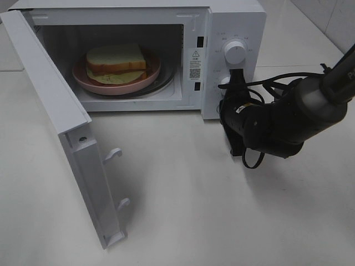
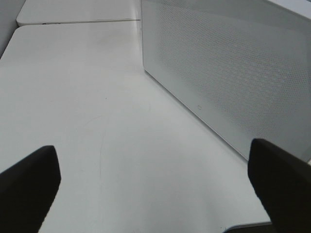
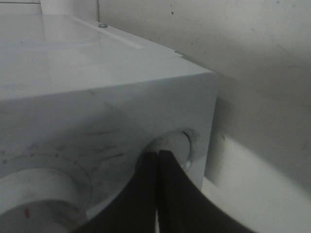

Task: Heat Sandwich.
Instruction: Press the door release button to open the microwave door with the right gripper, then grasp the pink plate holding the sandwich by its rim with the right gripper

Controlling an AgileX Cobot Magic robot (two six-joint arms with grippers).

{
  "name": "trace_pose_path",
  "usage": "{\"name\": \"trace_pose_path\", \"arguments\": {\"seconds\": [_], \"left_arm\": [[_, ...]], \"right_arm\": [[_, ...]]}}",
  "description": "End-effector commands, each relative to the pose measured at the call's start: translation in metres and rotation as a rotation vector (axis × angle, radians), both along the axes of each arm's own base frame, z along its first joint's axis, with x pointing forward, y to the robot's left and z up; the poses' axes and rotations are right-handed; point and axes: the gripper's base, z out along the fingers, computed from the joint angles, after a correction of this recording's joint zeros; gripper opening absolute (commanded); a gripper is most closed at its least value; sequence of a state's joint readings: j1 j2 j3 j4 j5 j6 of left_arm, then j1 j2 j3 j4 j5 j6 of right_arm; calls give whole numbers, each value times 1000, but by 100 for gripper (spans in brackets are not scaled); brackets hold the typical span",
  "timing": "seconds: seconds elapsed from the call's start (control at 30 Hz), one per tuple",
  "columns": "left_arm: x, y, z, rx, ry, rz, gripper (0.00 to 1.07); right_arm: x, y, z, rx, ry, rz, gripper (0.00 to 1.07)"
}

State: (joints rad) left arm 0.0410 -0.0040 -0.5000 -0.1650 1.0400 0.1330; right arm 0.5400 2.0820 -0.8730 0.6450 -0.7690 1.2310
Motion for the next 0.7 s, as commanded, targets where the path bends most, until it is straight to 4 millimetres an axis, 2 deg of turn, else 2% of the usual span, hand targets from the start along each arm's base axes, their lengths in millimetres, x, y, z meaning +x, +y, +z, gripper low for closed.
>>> {"name": "trace_pose_path", "arguments": {"seconds": [0.03,0.27,0.43,0.5,0.53,0.6,0.7], "left_arm": [[-3,-1,-1,-11,-19,-9,101],[-3,-1,-1,-11,-19,-9,101],[-3,-1,-1,-11,-19,-9,101],[-3,-1,-1,-11,-19,-9,101],[-3,-1,-1,-11,-19,-9,101],[-3,-1,-1,-11,-19,-9,101],[-3,-1,-1,-11,-19,-9,101]], "right_arm": [[-7,3,11,-20,-9,54,0],[-25,-1,22,-78,59,133,0],[-40,-6,38,-144,82,221,1],[-47,-6,47,-198,92,298,1],[-53,-5,56,-252,104,390,1],[-56,-4,59,-275,122,436,1],[-68,-3,75,-370,135,596,2]]}}
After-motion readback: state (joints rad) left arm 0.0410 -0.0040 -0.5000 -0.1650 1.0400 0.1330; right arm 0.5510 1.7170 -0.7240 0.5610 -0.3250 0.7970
